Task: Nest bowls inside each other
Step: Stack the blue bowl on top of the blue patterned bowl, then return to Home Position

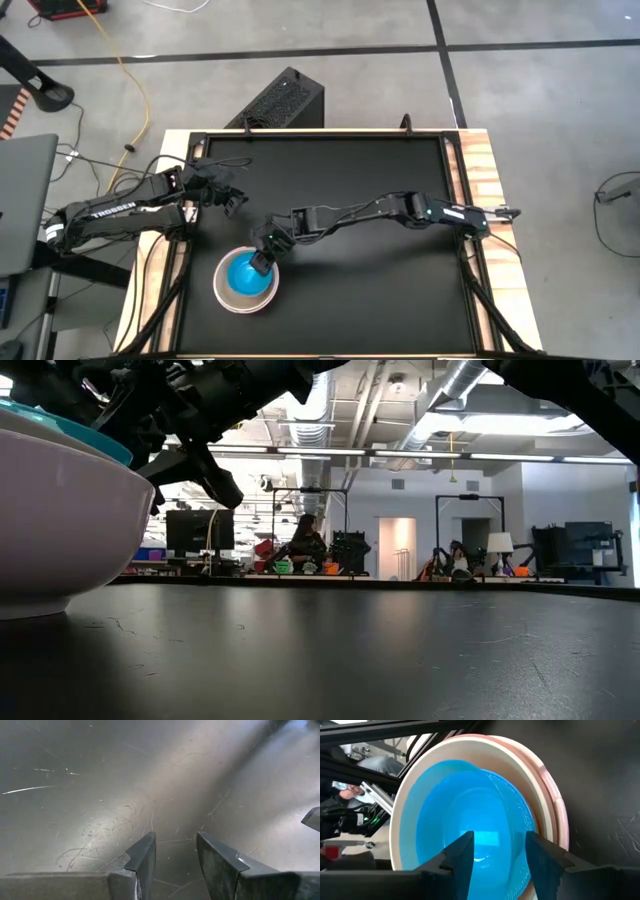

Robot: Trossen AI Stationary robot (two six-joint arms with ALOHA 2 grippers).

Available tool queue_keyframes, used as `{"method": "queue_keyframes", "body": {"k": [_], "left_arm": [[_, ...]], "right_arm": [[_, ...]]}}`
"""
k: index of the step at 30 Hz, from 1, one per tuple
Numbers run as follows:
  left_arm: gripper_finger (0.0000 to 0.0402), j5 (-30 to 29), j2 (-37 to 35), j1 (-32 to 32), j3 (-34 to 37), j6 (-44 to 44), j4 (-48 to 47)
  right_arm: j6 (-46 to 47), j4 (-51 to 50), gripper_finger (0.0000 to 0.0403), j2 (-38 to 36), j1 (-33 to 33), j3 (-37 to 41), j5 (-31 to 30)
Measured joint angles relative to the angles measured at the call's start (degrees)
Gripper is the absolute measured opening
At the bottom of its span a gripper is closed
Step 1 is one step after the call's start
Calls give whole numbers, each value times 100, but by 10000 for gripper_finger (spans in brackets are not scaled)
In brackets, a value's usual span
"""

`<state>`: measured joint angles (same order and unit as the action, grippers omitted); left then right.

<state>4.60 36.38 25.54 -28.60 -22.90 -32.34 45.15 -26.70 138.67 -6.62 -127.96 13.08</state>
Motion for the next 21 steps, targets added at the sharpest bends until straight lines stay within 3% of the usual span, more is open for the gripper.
{"method": "queue_keyframes", "body": {"k": [12,21], "left_arm": [[130,-96,-1,0,0,-5,3],[130,-160,-9,-6,0,-27,35]], "right_arm": [[-358,-646,180,-523,295,-9,283],[-1372,-2359,179,-1548,414,7,223]]}}
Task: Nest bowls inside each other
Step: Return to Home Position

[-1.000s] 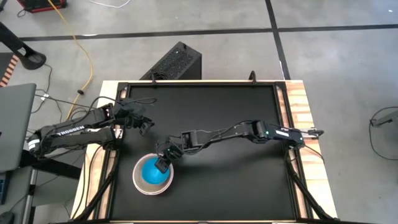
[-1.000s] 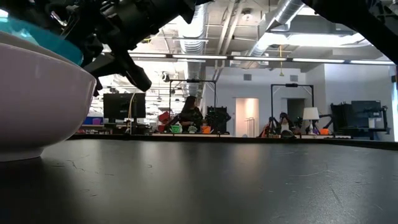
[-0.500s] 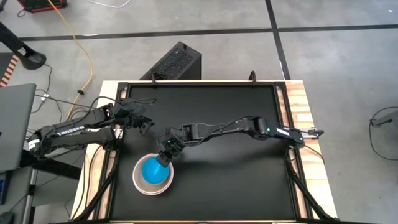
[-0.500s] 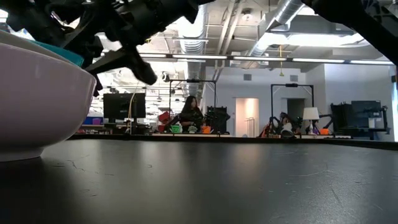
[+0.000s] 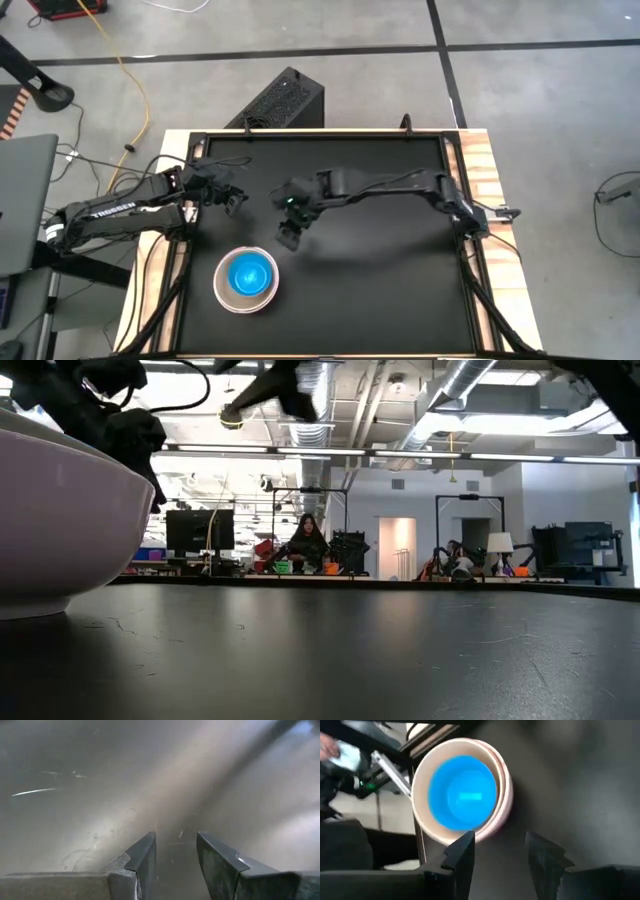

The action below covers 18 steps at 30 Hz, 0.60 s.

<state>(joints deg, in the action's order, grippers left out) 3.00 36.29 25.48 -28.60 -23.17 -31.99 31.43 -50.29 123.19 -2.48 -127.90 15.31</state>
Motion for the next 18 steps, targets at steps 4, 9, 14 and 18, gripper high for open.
{"method": "queue_keyframes", "body": {"k": [4,9,14,18], "left_arm": [[130,188,-4,-18,0,-360,203],[130,1234,13,-83,0,-511,1320],[130,1795,7,-254,0,-385,2481],[130,1570,4,-329,0,-755,3296]], "right_arm": [[-646,-758,179,-602,-43,-9,-412],[-1251,-1849,179,-1293,-212,-7,-1328],[-1323,-2803,179,-1968,-363,-6,-2201],[-1483,-2851,179,-2727,-461,521,-2800]]}}
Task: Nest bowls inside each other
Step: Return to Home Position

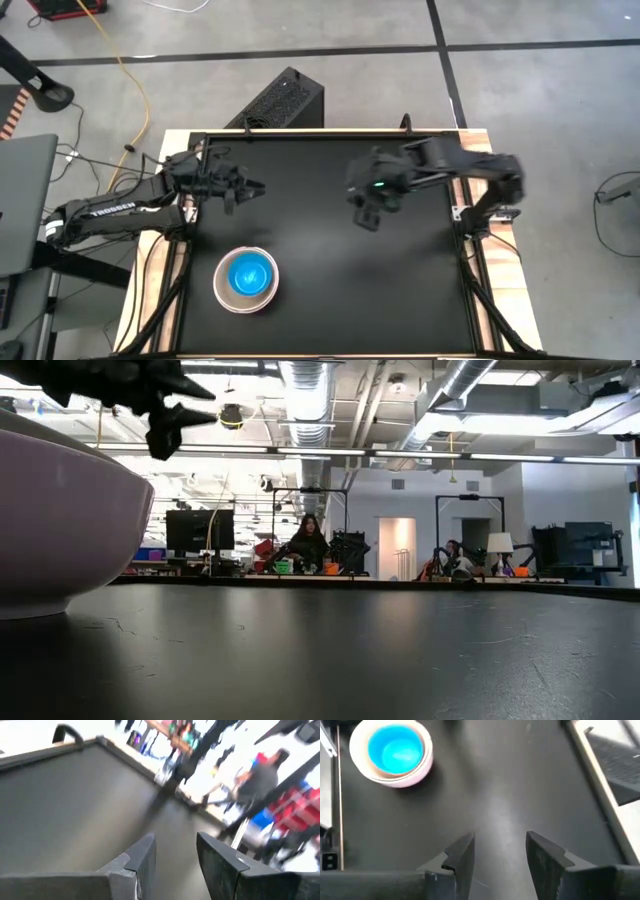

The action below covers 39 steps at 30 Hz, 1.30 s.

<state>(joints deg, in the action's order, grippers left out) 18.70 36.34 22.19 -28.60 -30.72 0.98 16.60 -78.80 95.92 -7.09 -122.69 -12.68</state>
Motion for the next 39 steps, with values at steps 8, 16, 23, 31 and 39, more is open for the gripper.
{"method": "queue_keyframes", "body": {"k": [8,16,23,31,39], "left_arm": [[130,-40,-645,-12,0,-97,279],[130,-1325,-2293,-12,0,787,-1510],[130,-1861,-2718,-12,543,605,-1237],[130,-1355,-2702,-138,2143,-402,851],[130,-1989,-2683,-719,2791,-634,1474]], "right_arm": [[151,3026,179,-2876,108,3969,-269],[437,8104,179,-4951,521,8310,-240],[898,9915,179,-5064,612,10035,-130],[1235,9937,127,-5259,452,10980,515],[1299,10135,10,-6193,372,11826,522]]}}
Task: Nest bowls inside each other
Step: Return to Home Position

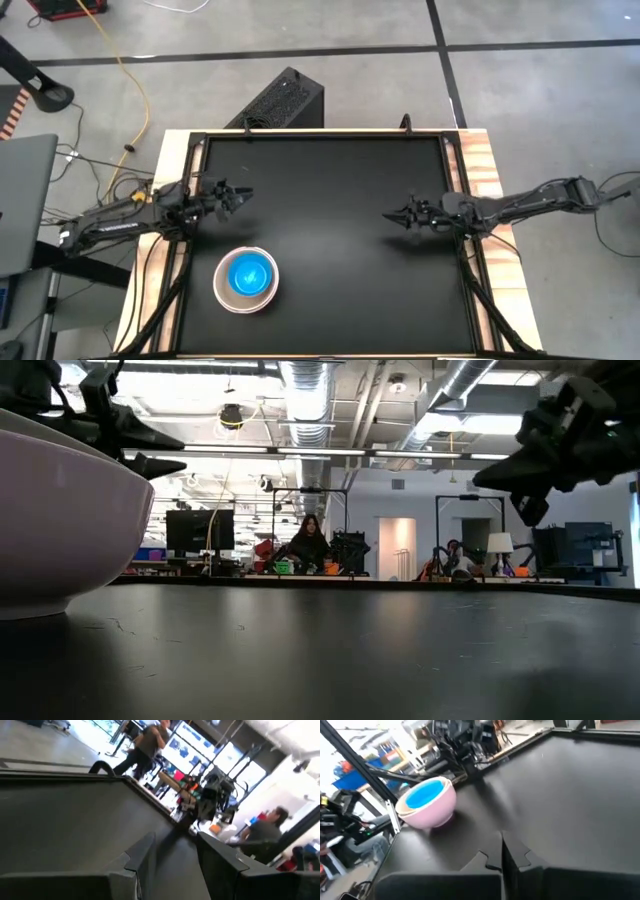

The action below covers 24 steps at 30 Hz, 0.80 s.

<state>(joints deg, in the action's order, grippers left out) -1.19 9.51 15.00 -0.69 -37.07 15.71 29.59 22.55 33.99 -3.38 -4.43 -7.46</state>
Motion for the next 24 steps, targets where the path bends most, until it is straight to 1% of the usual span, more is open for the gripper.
{"method": "queue_keyframes", "body": {"k": [4,7,11,14,17,24], "left_arm": [[130,-112,10,-201,0,446,-33],[130,-159,13,-222,0,776,-141],[130,-230,18,-220,0,753,-165],[130,-247,20,-220,2,724,-212],[130,-253,19,-220,2,696,-343],[130,-393,18,-218,2,685,-591]], "right_arm": [[-233,42,6,-558,66,356,-57],[-539,-285,3,-949,165,396,-55],[-1200,-404,3,-1280,262,396,135],[-1639,-519,2,-1546,337,398,143],[-1939,-741,5,-1699,432,398,142],[-1955,-908,14,-1715,507,400,142]]}}
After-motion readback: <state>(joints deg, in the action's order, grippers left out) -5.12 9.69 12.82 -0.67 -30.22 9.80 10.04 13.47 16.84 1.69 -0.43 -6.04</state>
